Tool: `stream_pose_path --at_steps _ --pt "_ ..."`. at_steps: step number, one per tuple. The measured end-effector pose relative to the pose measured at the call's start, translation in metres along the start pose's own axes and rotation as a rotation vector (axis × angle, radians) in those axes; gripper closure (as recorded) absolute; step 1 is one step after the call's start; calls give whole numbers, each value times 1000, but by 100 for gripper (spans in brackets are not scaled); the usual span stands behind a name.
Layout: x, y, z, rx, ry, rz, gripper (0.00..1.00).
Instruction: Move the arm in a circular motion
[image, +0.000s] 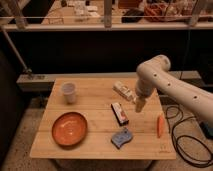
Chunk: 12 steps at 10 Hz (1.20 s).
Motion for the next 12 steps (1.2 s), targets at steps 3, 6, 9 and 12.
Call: stream_pose_path --at_steps 3,6,9,12 --pt "-59 47 -2 -35 10 -73 20" --pt "-129 73 -5 -74 8 -247 20" --pt "-196 63 -2 -93 30 -538 20" --pt "-256 39 11 -128 34 -839 20"
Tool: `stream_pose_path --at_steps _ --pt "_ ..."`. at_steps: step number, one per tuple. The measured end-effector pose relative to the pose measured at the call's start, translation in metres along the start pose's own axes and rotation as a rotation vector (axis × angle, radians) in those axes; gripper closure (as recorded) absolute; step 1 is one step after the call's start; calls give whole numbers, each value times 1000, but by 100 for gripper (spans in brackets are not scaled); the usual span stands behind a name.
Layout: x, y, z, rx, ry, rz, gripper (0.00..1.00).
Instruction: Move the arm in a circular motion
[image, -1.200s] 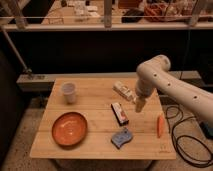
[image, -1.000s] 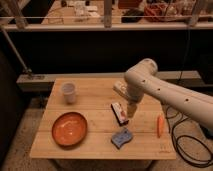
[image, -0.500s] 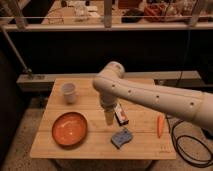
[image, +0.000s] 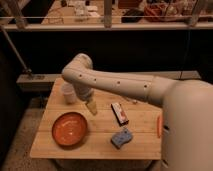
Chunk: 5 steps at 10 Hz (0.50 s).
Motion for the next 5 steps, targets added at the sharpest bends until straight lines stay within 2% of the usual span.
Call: stream_pose_path --at_steps 1,2,4,5 --pt "4 -20 1 1 3 -46 20" --pt "13 -38 -1 10 9 -52 20" --pt "45 -67 -7 44 20 -19 20" --pt "72 -78 -12 72 25 10 20"
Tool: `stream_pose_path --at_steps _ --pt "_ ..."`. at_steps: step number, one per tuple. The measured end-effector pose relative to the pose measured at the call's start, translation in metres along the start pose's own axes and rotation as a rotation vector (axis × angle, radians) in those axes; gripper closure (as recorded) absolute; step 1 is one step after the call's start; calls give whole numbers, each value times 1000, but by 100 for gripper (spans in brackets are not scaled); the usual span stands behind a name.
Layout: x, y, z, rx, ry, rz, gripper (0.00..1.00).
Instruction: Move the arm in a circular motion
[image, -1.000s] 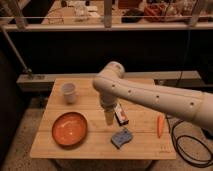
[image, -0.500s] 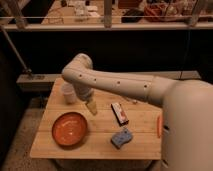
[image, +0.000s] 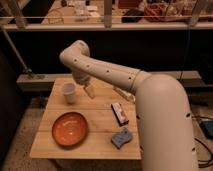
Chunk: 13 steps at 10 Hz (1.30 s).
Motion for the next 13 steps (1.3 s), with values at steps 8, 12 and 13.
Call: stream_pose_path --at_steps 8,12,13 --pt "187 59 -5 147 -11 443 20" --pt "238 153 0 152 -5 730 20" --pt "240 179 1 146 -4 778 20"
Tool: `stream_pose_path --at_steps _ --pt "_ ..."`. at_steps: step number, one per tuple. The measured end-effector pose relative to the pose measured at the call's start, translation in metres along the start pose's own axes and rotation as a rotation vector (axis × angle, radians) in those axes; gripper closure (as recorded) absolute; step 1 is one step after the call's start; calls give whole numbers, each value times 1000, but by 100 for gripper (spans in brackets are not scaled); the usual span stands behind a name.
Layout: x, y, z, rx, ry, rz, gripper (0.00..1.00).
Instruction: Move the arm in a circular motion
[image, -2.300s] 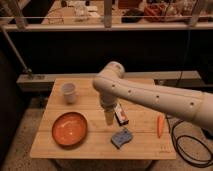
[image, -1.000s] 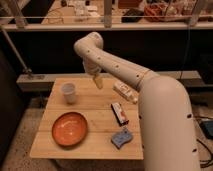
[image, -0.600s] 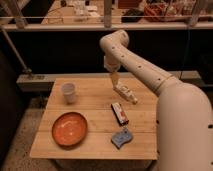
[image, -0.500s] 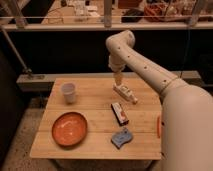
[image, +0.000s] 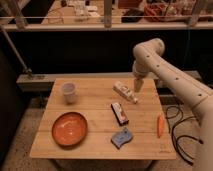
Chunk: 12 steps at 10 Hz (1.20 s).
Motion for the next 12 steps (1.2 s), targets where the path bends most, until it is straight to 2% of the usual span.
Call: stream_pose_path --at_steps 2,3,6,8,9,10,12 --pt "15 23 -1 -15 3 33 20" --pt "15 39 -3 -22 4 42 20" --pt "-7 103 -20 -36 17 31 20" --pt "-53 147 -32 -55 19 -19 20" --pt "-71 158 -34 -61 19 -51 20" --pt "-102 170 -37 -72 11 -114 20" --pt "-146 176 -36 -90 5 -240 20"
